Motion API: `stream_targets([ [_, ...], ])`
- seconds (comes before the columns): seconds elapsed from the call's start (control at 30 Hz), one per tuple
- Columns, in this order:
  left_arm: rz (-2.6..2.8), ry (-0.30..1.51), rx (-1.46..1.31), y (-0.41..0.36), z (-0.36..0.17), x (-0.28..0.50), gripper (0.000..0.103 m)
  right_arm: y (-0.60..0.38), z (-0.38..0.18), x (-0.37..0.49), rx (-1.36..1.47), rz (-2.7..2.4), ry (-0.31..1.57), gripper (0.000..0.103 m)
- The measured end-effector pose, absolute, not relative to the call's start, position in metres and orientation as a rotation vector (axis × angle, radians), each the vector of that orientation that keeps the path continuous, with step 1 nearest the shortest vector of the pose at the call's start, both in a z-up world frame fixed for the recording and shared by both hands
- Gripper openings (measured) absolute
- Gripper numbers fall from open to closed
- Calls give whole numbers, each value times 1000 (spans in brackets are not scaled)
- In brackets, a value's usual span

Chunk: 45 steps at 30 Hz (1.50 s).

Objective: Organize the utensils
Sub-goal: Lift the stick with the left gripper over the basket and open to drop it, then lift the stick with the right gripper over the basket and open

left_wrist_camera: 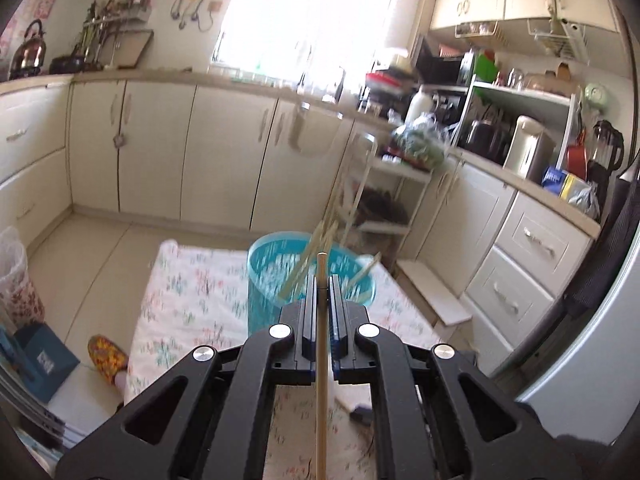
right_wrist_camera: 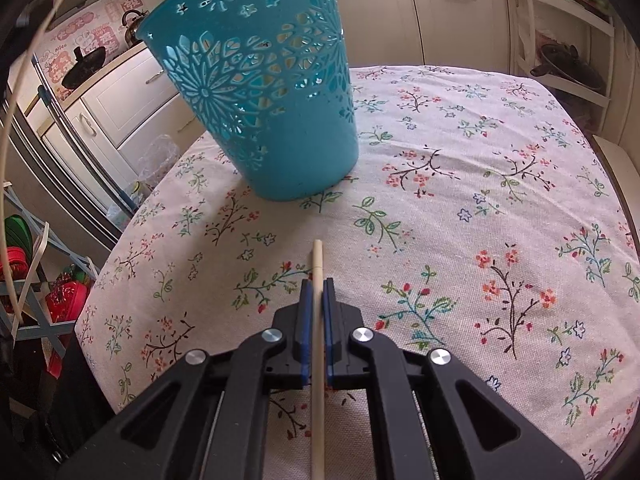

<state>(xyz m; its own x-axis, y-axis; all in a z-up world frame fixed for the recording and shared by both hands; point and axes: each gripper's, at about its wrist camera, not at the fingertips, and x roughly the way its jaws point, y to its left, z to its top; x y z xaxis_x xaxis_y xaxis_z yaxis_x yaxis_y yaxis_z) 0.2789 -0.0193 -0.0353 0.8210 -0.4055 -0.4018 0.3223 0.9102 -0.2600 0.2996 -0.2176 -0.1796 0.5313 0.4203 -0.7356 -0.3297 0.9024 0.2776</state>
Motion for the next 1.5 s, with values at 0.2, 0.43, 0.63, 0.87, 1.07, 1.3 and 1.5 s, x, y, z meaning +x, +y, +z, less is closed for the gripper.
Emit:
stream_targets([
  [0.2,-358,361,-190,-26,6,304,5,-218,-180,300,115,451,908,5],
  [0.43,-255,201,-196,-36,41,338,5,-222,-181,302,149,466,912,5],
  [0.63,-150,169,-210,-48,29,379,5,-226,-182,303,184,478,915,5],
  [0.87,-132,251,-173,-56,-15,406,5,-228,-183,304,199,487,919,5],
  [1.07,-165,378,-58,-76,-49,409,6,-226,-182,304,186,486,919,5],
  [1.3,-122,384,-59,-49,-51,376,49,-218,-179,301,133,482,921,11],
  [1.5,-24,375,-167,13,-60,335,65,-202,-174,300,28,458,932,18],
])
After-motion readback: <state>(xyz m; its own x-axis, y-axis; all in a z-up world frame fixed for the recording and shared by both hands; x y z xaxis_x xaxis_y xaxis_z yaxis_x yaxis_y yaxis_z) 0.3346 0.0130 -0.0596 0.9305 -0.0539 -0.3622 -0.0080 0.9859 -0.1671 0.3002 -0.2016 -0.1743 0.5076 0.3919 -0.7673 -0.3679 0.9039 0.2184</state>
